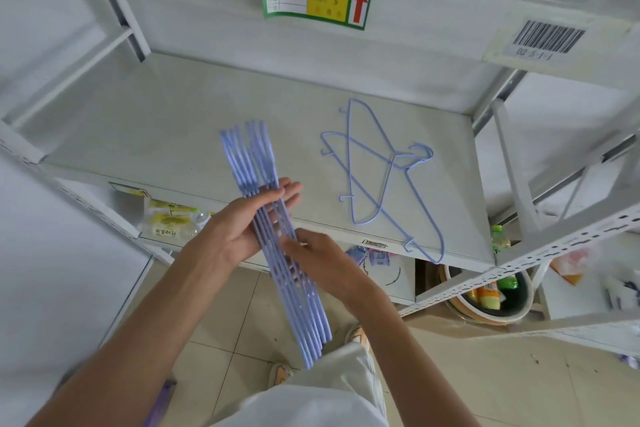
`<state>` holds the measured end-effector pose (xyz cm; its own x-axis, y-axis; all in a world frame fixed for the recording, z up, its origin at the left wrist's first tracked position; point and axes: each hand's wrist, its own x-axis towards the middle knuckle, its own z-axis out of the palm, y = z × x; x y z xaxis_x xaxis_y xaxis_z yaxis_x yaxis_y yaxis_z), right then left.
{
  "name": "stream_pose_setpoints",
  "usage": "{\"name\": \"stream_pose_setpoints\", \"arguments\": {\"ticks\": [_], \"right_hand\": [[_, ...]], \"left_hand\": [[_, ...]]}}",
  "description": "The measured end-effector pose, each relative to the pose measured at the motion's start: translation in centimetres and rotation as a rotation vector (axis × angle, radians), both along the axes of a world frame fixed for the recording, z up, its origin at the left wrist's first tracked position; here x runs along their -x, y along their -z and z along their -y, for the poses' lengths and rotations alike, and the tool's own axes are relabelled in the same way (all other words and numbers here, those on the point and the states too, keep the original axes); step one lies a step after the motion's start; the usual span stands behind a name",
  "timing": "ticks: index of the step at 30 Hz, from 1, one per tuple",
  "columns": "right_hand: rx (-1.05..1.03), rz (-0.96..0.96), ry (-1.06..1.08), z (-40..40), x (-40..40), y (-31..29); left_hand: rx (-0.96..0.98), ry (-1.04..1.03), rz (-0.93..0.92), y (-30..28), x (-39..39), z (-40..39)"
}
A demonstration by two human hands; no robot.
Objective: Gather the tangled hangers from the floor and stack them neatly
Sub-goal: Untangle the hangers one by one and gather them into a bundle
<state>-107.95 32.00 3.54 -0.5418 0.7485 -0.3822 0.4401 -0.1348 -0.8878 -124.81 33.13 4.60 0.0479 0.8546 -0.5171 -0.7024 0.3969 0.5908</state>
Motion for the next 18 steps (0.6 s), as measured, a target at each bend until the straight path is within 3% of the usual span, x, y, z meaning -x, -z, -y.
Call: {"name": "stream_pose_setpoints", "arguments": {"ticks": [4,6,8,10,13,16,18], "right_hand": [[0.422,-0.429,-0.006,1.8,-1.2,1.1],[0.436,-0.416,-0.041,0.9,-2.3,1.5],[0.377,-0.275,0.002,-1.8,-4.0,2.3],[0.357,-0.116,0.212,-6.1,-6.0,3.2],[0.096,0.301,0.526,-13.9,-9.1,5.2],[-0.075,0.692,0.497,-19.5,-10.3,6.7],[-0.119,0.774,0.459,-21.8,-10.1,8.0]], "left_hand": [[0.027,-0.159,0.050,0.2,0.5,-1.2],[0.020,-0.132,0.031,0.4,0.7,-1.5],[0.019,-0.112,0.010,0.6,0.9,-1.8],[0.031,-0.103,0.000,0.8,1.2,-1.9],[0.040,-0.053,-0.050,1.0,1.1,-2.1],[0.055,-0.032,-0.045,0.8,0.2,-2.2],[0.055,-0.031,-0.039,0.7,-0.4,-2.4]]}}
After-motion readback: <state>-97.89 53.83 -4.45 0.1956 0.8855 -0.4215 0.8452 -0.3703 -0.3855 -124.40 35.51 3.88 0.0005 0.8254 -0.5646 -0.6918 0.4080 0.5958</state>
